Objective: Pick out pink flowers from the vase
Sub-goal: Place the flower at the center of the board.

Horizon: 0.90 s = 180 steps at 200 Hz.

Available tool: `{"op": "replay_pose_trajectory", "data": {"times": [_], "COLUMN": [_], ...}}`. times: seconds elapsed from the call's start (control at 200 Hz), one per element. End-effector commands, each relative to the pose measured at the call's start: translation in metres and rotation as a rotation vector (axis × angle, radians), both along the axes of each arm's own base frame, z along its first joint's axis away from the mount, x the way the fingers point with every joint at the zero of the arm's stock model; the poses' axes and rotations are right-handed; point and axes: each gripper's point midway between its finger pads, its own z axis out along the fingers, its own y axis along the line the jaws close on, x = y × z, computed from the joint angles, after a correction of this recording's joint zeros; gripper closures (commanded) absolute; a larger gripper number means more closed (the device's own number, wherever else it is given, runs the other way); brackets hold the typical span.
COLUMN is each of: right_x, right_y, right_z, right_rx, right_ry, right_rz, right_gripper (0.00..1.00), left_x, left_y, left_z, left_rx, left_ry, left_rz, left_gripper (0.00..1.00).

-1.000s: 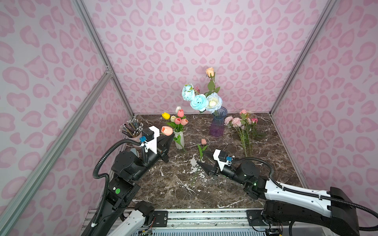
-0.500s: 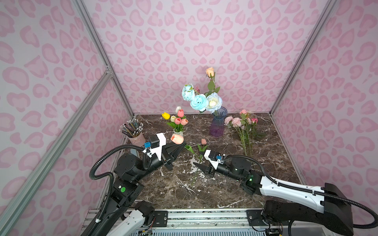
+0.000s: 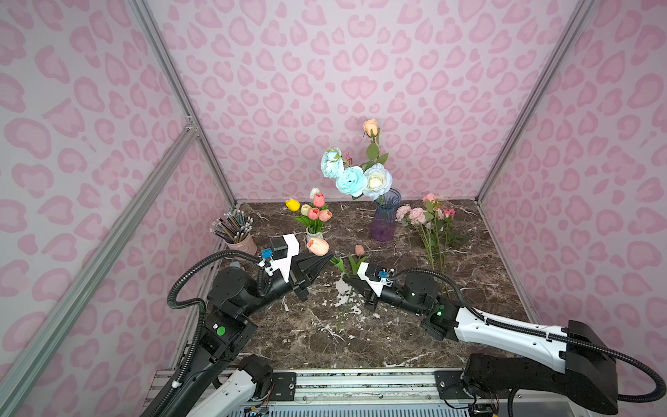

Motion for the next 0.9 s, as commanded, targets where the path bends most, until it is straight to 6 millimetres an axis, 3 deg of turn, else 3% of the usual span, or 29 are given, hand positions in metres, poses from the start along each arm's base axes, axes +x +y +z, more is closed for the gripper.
{"op": "replay_pose_trajectory", "data": {"times": [0.0,0.13,0.265,0.47,0.64,0.895], "right_x": [0.0,0.001,0.013,0.01,0.025,0.039], "right_y": [-0.001,-0.011,-0.037,-0.053,-0.075,-0.064], "right_z": [0.007,0.006,-0.012,-0.077,-0.135,-0.193], "right_rx": [0.038,0.09,0.189,0.179,0.218,0.125], "right_ry": [0.019,0.099,0.351,0.767,1.08,1.282], "right_rz": [-0.007,-0.042,-0.193,-0.3,-0.537,-0.581], "right_gripper": [1.0,1.0,1.0,1.0,1.0,1.0], "left_x": [-0.005,0.002,0.011,0.016,0.013,0.007], "left_y": [-0.001,0.0,0.007,0.02,0.025,0.02], "left_z": [0.005,-0.007,-0.031,-0.081,-0.113,-0.131], "left_rx": [-0.011,0.018,0.064,0.192,0.265,0.301], "left_ry": [-0.01,0.042,0.111,0.161,0.168,0.142], "left_rz": [-0.026,0.011,0.08,0.176,0.197,0.164], "left_gripper": [0.94,0.6,0.47,0.44,0.43,0.43]}}
